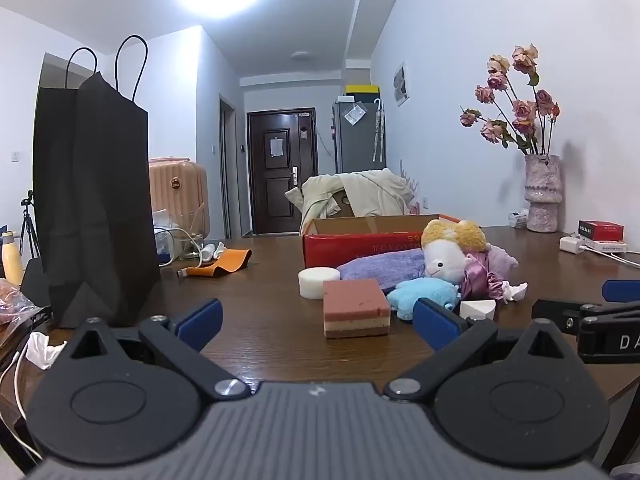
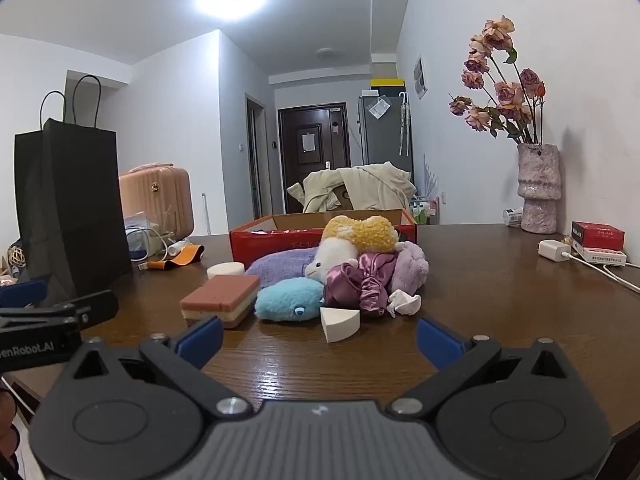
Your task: Organize soft objects
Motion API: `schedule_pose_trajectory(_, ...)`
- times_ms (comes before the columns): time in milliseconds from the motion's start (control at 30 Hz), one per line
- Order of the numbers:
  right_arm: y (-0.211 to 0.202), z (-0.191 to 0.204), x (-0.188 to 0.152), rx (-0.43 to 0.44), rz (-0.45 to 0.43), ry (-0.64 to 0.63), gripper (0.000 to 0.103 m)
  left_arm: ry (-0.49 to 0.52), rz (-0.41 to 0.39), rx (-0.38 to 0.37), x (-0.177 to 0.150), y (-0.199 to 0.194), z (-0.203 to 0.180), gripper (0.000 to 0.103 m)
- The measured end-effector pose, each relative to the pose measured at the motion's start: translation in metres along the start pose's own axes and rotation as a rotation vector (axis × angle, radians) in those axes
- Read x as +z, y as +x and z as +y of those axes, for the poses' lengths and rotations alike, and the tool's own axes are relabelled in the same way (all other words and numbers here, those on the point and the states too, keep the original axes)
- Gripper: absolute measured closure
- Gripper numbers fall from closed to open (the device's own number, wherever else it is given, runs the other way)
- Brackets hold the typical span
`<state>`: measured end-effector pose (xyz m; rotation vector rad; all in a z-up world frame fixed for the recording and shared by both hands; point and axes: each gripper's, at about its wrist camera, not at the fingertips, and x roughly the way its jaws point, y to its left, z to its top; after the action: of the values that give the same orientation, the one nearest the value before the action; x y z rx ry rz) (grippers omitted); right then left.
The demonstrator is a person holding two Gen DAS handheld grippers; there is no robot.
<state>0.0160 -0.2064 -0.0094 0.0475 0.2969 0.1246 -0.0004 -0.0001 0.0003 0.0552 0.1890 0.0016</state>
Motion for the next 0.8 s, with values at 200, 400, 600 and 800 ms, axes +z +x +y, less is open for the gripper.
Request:
schedule_pose_trajectory(200, 0.003, -0.003, -0.001, -0.009, 0.007, 0.013, 0.0, 0.019, 0.014, -0.014, 0.004, 0.01, -0.005, 0.0)
schedule_pose_trajectory(400, 0.004, -0.002, 0.001, -0.004, 0.009, 0.012, 0.0, 0.002, -0.016, -0.011, -0.001, 0.004, 0.0, 0.0)
schedule_pose_trajectory(600, 0.003, -0.002, 0.0, -0.007, 0.009, 0.011, 0.0, 0.005, -0.02, -0.008, 0.002, 0.0, -0.001, 0.0)
schedule_pose_trajectory(800, 0.005, 0.0, -0.001, 0.002, 0.013, 0.004, 0.0, 0.003, -0.016, -0.003, 0.002, 0.002, 0.0, 0.0)
